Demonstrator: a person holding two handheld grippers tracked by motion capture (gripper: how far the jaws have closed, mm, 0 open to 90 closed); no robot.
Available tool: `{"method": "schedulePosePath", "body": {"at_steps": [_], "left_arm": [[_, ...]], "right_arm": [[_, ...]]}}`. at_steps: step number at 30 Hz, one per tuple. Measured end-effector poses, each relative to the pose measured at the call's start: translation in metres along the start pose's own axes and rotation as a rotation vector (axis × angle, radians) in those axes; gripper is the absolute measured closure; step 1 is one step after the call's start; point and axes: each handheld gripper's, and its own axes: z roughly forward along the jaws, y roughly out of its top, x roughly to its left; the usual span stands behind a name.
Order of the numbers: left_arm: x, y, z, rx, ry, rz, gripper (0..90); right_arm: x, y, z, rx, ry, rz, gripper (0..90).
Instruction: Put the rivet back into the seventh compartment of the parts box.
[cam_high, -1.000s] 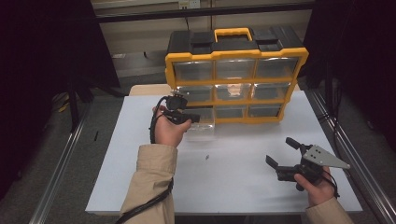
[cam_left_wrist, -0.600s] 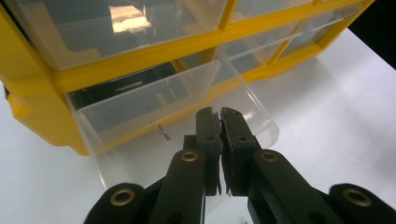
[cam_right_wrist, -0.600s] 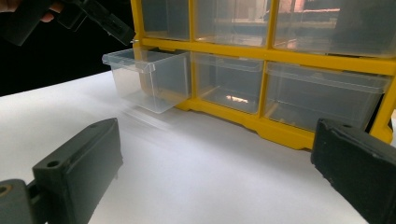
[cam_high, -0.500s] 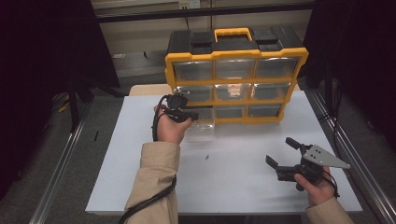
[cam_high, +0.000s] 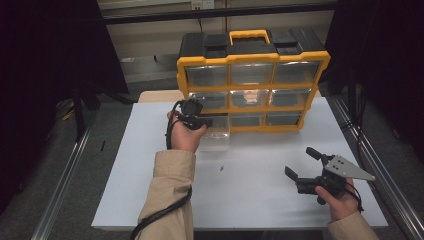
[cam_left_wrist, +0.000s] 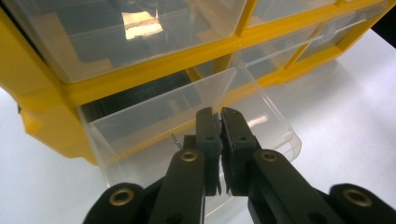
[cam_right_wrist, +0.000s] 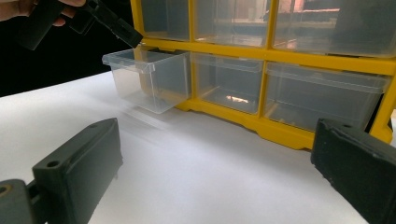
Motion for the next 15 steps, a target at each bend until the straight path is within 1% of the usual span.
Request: {"method": "schedulePosePath", "body": {"at_steps": [1, 3, 4, 5, 6, 7, 8, 9, 10, 11, 12, 13, 14, 15], "left_arm": [[0.0, -0.0002, 0.001, -0.007, 0.005, 0.003, 86.4], [0.0004, -0.0001, 0.0015, 0.006, 0.009, 0.01, 86.3], [-0.0001, -0.0004, 0.0029, 0.002, 0.019, 0.011, 85.9], [0.0001, -0.0007, 0.0035, -0.002, 0.014, 0.015, 83.8], [-0.0006, -0.0012, 0.0046, -0.017, 0.006, 0.003, 80.7], [-0.0008, -0.0014, 0.0045, -0.01, 0.008, 0.006, 80.5], [-0.0004, -0.0018, 0.0039, 0.0, 0.005, 0.009, 81.4], [0.0002, -0.0023, 0.0032, -0.003, 0.0, 0.008, 81.3], [-0.0008, -0.0032, 0.0031, -0.02, -0.002, -0.008, 80.3], [0.0003, -0.0034, 0.0018, -0.007, -0.002, 0.01, 80.1], [-0.0003, -0.0048, 0.0021, -0.021, -0.013, -0.002, 79.9], [0.0005, -0.0055, 0.0006, -0.012, -0.013, 0.009, 79.5], [-0.0005, -0.0063, -0.0002, -0.015, -0.012, -0.001, 79.4], [-0.0001, -0.0073, -0.0014, -0.011, -0.015, 0.01, 79.2]], "right_arm": [[0.0001, 0.0001, 0.0, 0.001, 0.001, 0.001, 1.6], [0.0005, 0.0001, 0.0001, 0.0, -0.001, 0.007, 1.6], [0.0006, 0.0001, 0.0003, -0.001, -0.001, 0.008, 1.6], [0.0004, 0.0, 0.0006, -0.002, 0.002, 0.004, 1.6], [0.0005, 0.0001, 0.0004, -0.001, 0.0, 0.006, 1.6], [0.0006, 0.0, 0.0003, -0.002, 0.001, 0.007, 1.6], [0.0002, 0.0, 0.0, 0.0, 0.006, -0.001, 1.6], [0.0002, 0.0, -0.0002, 0.002, 0.003, 0.0, 1.6], [0.0005, 0.0001, 0.0002, -0.001, 0.0, 0.007, 1.6], [0.0005, 0.0, 0.0002, 0.0, 0.0, 0.006, 1.6], [0.0006, 0.0, 0.0001, 0.0, -0.001, 0.007, 1.6], [0.0003, -0.0001, 0.0002, -0.001, 0.005, -0.001, 1.6], [0.0003, -0.0001, 0.0003, -0.002, 0.003, -0.002, 1.6], [0.0003, -0.0001, 0.0003, -0.002, 0.004, -0.002, 1.6]]}}
